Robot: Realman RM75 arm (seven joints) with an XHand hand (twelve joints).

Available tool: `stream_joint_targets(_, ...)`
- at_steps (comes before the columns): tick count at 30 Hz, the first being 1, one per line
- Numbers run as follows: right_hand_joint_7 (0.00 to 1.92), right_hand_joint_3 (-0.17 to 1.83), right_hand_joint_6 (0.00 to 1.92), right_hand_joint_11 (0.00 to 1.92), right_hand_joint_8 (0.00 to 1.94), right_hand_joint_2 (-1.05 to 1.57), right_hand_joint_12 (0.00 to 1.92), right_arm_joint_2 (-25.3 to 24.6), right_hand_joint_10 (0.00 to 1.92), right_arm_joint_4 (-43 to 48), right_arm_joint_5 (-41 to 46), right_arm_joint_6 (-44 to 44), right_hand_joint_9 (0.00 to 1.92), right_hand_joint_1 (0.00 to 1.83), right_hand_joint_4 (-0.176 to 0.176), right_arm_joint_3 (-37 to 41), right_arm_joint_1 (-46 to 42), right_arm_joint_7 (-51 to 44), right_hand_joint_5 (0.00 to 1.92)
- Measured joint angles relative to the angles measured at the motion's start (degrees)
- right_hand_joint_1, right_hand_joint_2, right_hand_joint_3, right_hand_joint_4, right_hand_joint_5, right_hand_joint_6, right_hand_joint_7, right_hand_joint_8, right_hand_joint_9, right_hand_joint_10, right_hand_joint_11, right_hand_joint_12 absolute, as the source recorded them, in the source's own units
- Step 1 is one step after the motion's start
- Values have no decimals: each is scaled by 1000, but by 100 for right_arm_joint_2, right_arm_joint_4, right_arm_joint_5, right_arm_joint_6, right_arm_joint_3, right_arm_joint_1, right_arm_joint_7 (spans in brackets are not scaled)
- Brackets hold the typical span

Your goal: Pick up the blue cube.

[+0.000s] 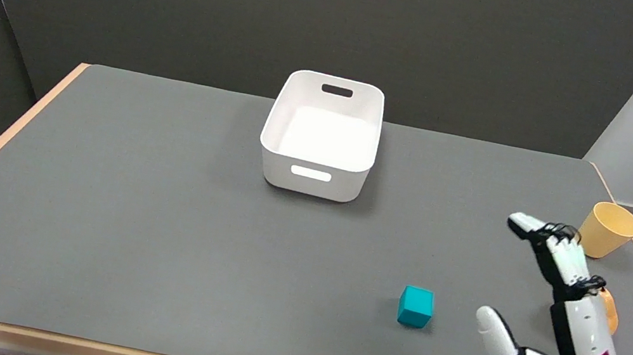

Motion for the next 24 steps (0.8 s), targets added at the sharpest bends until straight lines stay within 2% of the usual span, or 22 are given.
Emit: stream_joint_targets(24,280,953,500,-1,449,588,1036,12,735,-74,-86,-1190,133,473,-9,-153,181,-719,229)
